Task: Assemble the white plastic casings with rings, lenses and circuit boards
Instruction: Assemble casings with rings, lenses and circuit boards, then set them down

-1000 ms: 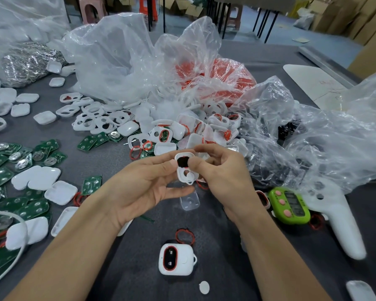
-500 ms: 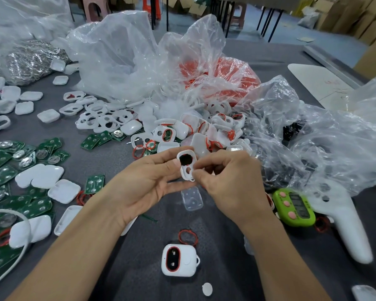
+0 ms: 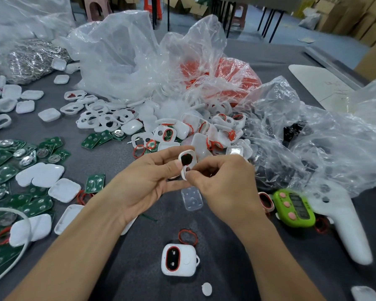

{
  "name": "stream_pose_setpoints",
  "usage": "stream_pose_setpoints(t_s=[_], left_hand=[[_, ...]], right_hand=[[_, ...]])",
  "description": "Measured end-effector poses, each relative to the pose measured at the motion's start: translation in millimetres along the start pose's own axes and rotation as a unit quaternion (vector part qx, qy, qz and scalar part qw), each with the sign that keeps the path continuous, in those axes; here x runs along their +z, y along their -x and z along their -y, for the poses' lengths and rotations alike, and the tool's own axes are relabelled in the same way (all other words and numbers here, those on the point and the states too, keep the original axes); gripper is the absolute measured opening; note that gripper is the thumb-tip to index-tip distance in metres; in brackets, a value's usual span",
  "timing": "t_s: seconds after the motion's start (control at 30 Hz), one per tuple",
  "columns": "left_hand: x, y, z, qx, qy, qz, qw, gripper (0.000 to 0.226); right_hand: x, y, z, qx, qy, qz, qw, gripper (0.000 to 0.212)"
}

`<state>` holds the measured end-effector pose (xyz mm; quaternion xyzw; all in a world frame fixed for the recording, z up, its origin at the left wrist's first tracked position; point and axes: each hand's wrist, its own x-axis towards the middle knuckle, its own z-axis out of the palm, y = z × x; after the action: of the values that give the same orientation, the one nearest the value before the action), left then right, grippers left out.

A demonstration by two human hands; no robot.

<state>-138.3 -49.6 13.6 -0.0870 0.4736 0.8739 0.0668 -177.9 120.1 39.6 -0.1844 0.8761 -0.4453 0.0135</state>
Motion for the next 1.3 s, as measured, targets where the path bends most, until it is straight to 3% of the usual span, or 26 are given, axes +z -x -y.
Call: stream_pose_setpoints(t_s=[0.17, 0.27, 0.4, 0.57, 0.83, 1.07, 1.2, 1.3], left_hand=[[0.5, 0.9, 2.4, 0.007, -0.023, 0.007, 1.0, 0.032], [2.8, -0.2, 1.1, -0.004, -0.007, 0.003, 1.0, 0.032], [3.6, 2.0, -0.2, -0.025, -0.008, -0.001, 1.0, 0.037], [5.0, 3.6, -0.9, -0.04, -0.035, 0.003, 0.999, 0.041], [7.2, 4.0, -0.9, -0.045, -0.04, 0.003, 0.998, 0.039], [4.9, 4.9, -2.2, -0.036, 0.002, 0.027, 0.999, 0.035], [4.1, 4.5, -4.4, -0.034, 0.041, 0.046, 0.998, 0.036], [4.1, 4.3, -3.9, -0.035, 0.049, 0.051, 0.997, 0.038]], right_hand=[[5.2, -2.3, -1.9, 0.067, -0.088, 0.02, 0.994, 0.008], [1.9, -5.0, -2.9, 0.057, -0.142, 0.005, 0.988, 0.013], [-11.9, -9.4, -7.5, -0.023, -0.075, 0.023, 0.997, 0.018], [-12.5, -5.7, -4.7, -0.083, 0.039, 0.058, 0.994, 0.011], [-7.5, 0.8, 0.2, -0.095, 0.053, 0.005, 0.994, 0.011], [-3.8, -3.3, -2.8, -0.064, -0.026, -0.066, 0.995, 0.018], [-10.0, -10.2, -2.2, 0.038, -0.24, -0.074, 0.967, 0.016], [-16.2, -16.7, -8.0, 0.097, -0.299, -0.092, 0.945, 0.023]])
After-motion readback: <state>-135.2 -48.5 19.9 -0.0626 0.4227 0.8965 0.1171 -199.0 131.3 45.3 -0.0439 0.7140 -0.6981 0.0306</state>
